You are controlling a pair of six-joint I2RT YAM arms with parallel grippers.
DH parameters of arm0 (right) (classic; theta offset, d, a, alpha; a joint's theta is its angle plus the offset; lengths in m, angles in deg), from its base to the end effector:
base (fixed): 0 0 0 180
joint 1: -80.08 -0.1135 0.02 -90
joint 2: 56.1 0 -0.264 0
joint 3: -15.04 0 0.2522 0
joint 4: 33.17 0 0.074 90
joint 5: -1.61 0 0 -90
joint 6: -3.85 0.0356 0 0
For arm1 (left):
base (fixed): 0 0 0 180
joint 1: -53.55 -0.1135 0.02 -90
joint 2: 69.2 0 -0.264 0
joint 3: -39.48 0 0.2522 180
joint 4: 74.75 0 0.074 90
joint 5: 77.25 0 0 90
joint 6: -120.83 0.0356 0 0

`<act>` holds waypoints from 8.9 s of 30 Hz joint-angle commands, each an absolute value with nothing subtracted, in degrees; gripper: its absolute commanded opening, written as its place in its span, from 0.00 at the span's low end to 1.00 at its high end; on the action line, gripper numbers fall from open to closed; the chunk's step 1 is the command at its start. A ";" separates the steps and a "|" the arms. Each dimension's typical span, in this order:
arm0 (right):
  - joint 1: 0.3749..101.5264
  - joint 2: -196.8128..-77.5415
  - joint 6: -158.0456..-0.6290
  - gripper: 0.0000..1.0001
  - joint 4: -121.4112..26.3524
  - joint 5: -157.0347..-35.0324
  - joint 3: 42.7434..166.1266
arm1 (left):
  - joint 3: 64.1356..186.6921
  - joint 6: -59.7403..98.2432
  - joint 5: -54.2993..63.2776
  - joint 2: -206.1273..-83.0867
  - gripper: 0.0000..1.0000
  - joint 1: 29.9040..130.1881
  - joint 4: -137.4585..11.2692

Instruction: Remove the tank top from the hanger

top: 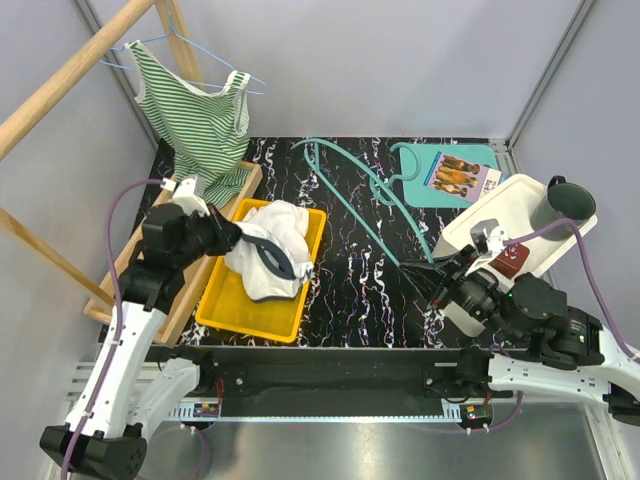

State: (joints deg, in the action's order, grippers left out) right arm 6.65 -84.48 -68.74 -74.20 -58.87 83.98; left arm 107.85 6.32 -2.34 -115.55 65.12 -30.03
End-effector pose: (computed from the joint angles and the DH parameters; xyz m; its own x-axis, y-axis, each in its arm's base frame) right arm 0.0409 0.0758 0.4021 -0.2097 0.2081 -0.9554 -0.6611 0.6898 0.2953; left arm 0.1662 -0.0435 0.3573 -0.5219 -0.3020 -0.7977 0.2334 0.8489 -0.4741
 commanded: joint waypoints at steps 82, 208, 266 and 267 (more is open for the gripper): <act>6.78 -125.29 -72.44 0.82 -44.38 -65.81 85.33 | 105.18 -31.38 -1.68 -106.01 0.00 68.05 -45.69; 27.43 -112.69 -83.78 1.00 -62.84 -74.68 99.29 | 122.84 -50.20 -0.70 -184.58 0.67 61.99 -147.47; 27.43 -111.29 -84.92 1.00 -61.79 -74.86 97.88 | 150.80 -55.04 6.08 -194.53 0.03 58.64 -126.02; 27.43 -111.20 -84.83 1.00 -61.79 -74.86 97.80 | 150.72 -55.13 5.72 -194.45 0.01 58.64 -126.20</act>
